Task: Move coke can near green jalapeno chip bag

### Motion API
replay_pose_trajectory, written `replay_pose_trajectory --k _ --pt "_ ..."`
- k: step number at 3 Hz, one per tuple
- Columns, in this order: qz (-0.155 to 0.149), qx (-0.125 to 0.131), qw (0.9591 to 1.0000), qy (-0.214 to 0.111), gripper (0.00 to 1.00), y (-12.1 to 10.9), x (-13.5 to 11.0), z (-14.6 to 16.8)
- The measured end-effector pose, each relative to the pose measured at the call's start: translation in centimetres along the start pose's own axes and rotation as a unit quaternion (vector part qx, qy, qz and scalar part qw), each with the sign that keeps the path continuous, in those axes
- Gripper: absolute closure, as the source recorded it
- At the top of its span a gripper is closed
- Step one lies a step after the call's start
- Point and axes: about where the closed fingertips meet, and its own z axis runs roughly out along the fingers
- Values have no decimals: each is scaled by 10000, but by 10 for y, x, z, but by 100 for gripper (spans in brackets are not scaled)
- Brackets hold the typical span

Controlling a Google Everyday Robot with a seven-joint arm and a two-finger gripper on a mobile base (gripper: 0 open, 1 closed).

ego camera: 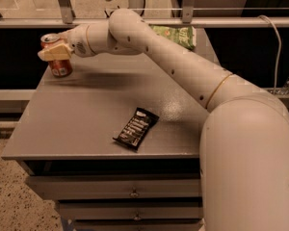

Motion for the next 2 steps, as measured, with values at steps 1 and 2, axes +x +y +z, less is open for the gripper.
replay_pose_trajectory --k 1,2 --pt "97 36 9999 -70 68 -3 4 -8" --pt "180 494 9984 -209 98 -26 -1 -79"
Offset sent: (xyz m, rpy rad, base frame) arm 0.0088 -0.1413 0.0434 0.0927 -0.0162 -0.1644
